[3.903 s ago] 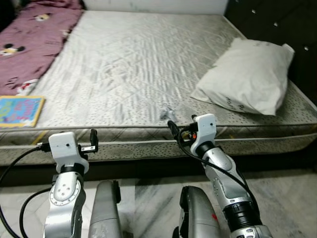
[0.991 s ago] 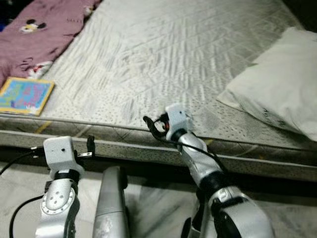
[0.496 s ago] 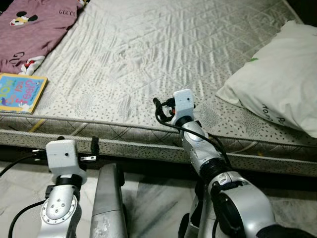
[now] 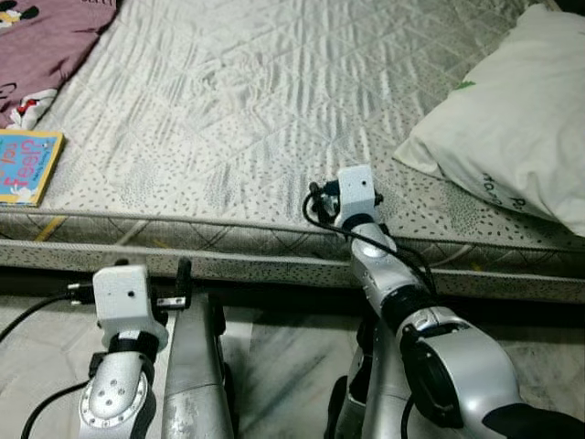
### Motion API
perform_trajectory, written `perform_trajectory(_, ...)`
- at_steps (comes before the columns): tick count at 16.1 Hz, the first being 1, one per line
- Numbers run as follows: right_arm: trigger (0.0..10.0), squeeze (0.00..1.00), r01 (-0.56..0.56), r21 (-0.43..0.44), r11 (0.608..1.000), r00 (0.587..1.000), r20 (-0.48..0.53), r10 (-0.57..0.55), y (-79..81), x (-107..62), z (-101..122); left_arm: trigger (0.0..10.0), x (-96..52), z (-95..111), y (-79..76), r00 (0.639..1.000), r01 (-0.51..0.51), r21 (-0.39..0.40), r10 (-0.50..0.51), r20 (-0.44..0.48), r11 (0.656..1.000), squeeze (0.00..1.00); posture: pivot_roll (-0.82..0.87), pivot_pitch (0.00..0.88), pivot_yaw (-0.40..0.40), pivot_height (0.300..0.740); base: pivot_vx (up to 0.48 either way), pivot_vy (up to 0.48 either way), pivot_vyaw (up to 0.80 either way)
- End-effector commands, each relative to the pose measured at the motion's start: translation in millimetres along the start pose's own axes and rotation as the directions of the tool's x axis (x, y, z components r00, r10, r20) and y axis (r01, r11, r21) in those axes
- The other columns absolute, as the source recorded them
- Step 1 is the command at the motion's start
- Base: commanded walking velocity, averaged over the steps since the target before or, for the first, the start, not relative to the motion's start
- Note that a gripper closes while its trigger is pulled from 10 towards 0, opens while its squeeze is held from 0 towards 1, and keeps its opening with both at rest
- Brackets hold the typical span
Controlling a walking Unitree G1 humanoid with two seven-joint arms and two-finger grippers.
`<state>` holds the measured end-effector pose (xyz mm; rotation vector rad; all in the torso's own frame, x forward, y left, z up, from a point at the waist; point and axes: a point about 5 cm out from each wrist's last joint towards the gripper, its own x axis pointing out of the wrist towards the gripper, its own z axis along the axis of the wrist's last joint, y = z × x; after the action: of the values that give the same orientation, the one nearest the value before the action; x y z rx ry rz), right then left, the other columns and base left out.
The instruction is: Clean up the room
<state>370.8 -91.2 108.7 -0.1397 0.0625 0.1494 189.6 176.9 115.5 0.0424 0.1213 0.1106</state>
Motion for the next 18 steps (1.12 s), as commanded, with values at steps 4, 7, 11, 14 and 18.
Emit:
perform_trajectory(4,10.0,0.0,0.008,0.015,1.0,0.997,-0.081,-0.007,-0.8,-3.1,-14.0,10.0,-8.3,1.5,-0.1,1.0,0.003,-0.008,-0.003,-0.024,1.0,0.0,0.18,0.275,-0.034,0.519,0.0,0.0,0.0)
perform_trajectory(7,0.0,0.0,0.006,0.016,1.0,0.997,-0.083,-0.004,4.6,-5.2,-17.1,10.0,-7.0,0.9,-0.9,1.0,0.004,-0.014,-0.005,-0.03,1.0,0.0,0.17,0.274,-0.034,0.519,0.0,0.0,0.0)
perform_trajectory(11,0.0,0.0,-0.019,0.038,0.999,0.997,-0.074,0.022,14.3,-4.3,-13.8,10.0,-4.3,3.0,0.2,1.0,-0.004,-0.01,0.003,-0.022,1.0,0.0,0.18,0.257,-0.042,0.519,0.0,0.0,0.0)
perform_trajectory(14,0.0,0.0,-0.02,0.038,0.999,0.997,-0.073,0.023,11.3,-3.0,-12.1,10.0,-0.7,4.1,0.6,1.0,-0.009,-0.01,0.009,-0.014,1.0,0.0,0.18,0.244,-0.046,0.519,0.0,0.0,0.0)
perform_trajectory(18,0.0,0.0,-0.01,0.036,0.999,0.997,-0.073,0.013,5.7,-1.5,-10.2,10.0,7.6,6.9,-0.3,1.0,-0.011,-0.012,0.011,0.01,1.0,0.0,0.17,0.219,-0.05,0.519,0.0,0.0,0.0)
